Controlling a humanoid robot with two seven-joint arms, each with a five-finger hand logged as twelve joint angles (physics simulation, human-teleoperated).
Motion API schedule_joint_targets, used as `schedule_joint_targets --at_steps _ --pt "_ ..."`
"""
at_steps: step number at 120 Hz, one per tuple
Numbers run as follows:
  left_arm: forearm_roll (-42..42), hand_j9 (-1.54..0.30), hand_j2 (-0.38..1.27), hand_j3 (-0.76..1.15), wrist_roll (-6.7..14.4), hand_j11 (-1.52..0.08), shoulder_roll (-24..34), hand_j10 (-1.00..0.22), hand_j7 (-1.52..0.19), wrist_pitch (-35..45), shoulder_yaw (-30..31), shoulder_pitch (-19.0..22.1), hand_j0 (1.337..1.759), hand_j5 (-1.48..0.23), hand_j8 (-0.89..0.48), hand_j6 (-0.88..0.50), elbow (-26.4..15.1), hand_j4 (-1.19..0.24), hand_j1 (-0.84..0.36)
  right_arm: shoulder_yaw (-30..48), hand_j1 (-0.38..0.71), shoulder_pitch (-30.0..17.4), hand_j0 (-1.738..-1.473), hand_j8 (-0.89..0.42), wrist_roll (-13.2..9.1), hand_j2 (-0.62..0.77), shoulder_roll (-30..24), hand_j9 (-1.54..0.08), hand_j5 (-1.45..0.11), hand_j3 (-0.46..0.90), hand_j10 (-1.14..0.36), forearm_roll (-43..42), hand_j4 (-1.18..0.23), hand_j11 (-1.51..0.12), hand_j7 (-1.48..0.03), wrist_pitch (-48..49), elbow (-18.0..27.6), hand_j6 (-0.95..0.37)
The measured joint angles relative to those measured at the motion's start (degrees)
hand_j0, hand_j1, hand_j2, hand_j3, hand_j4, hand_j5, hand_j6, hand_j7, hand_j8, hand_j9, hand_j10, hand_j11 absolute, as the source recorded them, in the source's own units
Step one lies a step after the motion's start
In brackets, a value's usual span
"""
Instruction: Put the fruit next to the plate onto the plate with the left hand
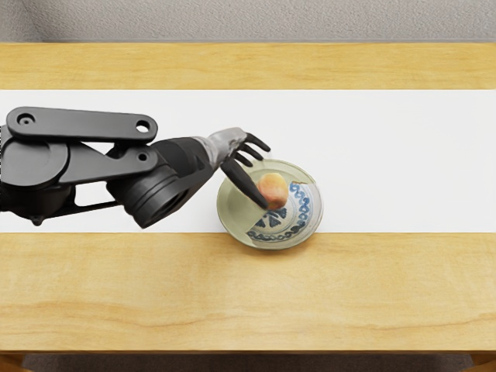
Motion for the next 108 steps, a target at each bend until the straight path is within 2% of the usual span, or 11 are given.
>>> schedule_joint_targets --at_steps 14,22,33,43,52,68,76,88,101,108 --pt "-0.1 -0.37 0.07 0.0 0.0 -0.37 1.0 -0.27 -0.37 0.0 -1.5 0.6 1.658 -0.38 -0.26 -0.28 0.0 -0.28 0.03 0.0 -0.3 0.0 -1.658 -0.04 0.0 -0.01 0.0 -0.05 -0.05 0.0 -0.04 0.0 -0.04 -0.05 -0.05 0.0 0.0 -0.04" --pt "0.0 -0.36 0.06 0.0 0.0 -0.36 4.8 -0.27 -0.36 -0.6 -3.1 2.2 1.658 -0.36 -0.26 -0.27 0.0 -0.27 0.04 0.0 -0.3 0.0 -1.658 -0.04 0.0 -0.01 0.0 -0.05 -0.05 0.0 -0.04 0.0 -0.04 -0.05 -0.05 0.0 0.0 -0.04" --pt "0.2 -0.34 0.06 0.0 0.0 -0.34 13.4 -0.26 -0.34 -8.5 -11.3 15.1 1.658 -0.35 -0.25 -0.26 0.2 -0.26 0.05 0.0 -0.3 0.0 -1.658 -0.04 0.0 -0.01 0.0 -0.05 -0.05 0.0 -0.04 0.0 -0.04 -0.05 -0.05 0.0 0.0 -0.04" --pt "0.5 -0.34 0.05 0.0 0.0 -0.33 19.4 -0.25 -0.33 -18.8 -20.0 20.6 1.658 -0.34 -0.25 -0.26 0.3 -0.26 0.05 0.0 -0.3 0.0 -1.658 -0.04 0.0 -0.01 0.0 -0.05 -0.05 0.0 -0.04 0.0 -0.04 -0.05 -0.05 0.0 0.0 -0.04" --pt "0.6 -0.33 0.05 0.0 0.0 -0.33 22.8 -0.25 -0.33 -28.1 -28.1 27.1 1.658 -0.33 -0.25 -0.25 0.3 -0.25 0.05 0.0 -0.3 0.0 -1.658 -0.04 0.0 -0.01 0.0 -0.05 -0.05 0.0 -0.04 0.0 -0.04 -0.05 -0.05 0.0 0.0 -0.04" --pt "0.6 -0.32 0.05 0.0 0.0 -0.32 24.6 -0.25 -0.32 -46.3 -46.3 44.1 1.658 -0.32 -0.25 -0.25 1.7 -0.25 0.05 0.0 -0.3 0.0 -1.658 -0.04 0.0 -0.01 0.0 -0.05 -0.05 0.0 -0.04 0.0 -0.04 -0.05 -0.05 0.0 0.0 -0.04" --pt "0.5 -0.32 0.05 0.0 0.0 -0.32 24.5 -0.25 -0.32 -56.2 -54.7 48.3 1.658 -0.32 -0.25 -0.25 4.6 -0.25 0.05 0.0 -0.3 -0.1 -1.658 -0.04 0.0 -0.01 0.0 -0.05 -0.05 0.0 -0.04 0.0 -0.04 -0.05 -0.05 0.0 0.0 -0.04" --pt "0.2 -0.32 0.05 0.0 0.0 -0.32 24.1 -0.25 -0.32 -64.7 -62.5 48.7 1.658 -0.32 -0.25 -0.25 12.8 -0.25 0.05 0.0 -0.3 -0.1 -1.658 -0.04 0.0 -0.01 0.0 -0.05 -0.05 0.0 -0.04 0.0 -0.04 -0.05 -0.05 0.0 0.0 -0.04" --pt "-5.1 -0.32 0.05 0.0 0.0 -0.32 24.5 -0.25 -0.32 -68.1 -65.8 48.7 1.658 -0.32 -0.25 -0.25 22.5 -0.25 0.06 0.0 -0.3 -0.2 -1.658 -0.04 0.0 -0.01 0.0 -0.05 -0.05 0.0 -0.04 0.0 -0.04 -0.05 -0.05 0.0 0.1 -0.04" --pt "-6.9 -0.32 0.05 0.0 0.0 -0.32 24.5 -0.25 -0.32 -69.0 -66.3 48.7 1.658 -0.32 -0.24 -0.25 26.1 -0.25 0.06 0.0 -0.3 -0.2 -1.658 -0.04 0.0 -0.01 0.0 -0.05 -0.05 0.0 -0.04 0.1 -0.04 -0.05 -0.05 0.0 0.1 -0.04"
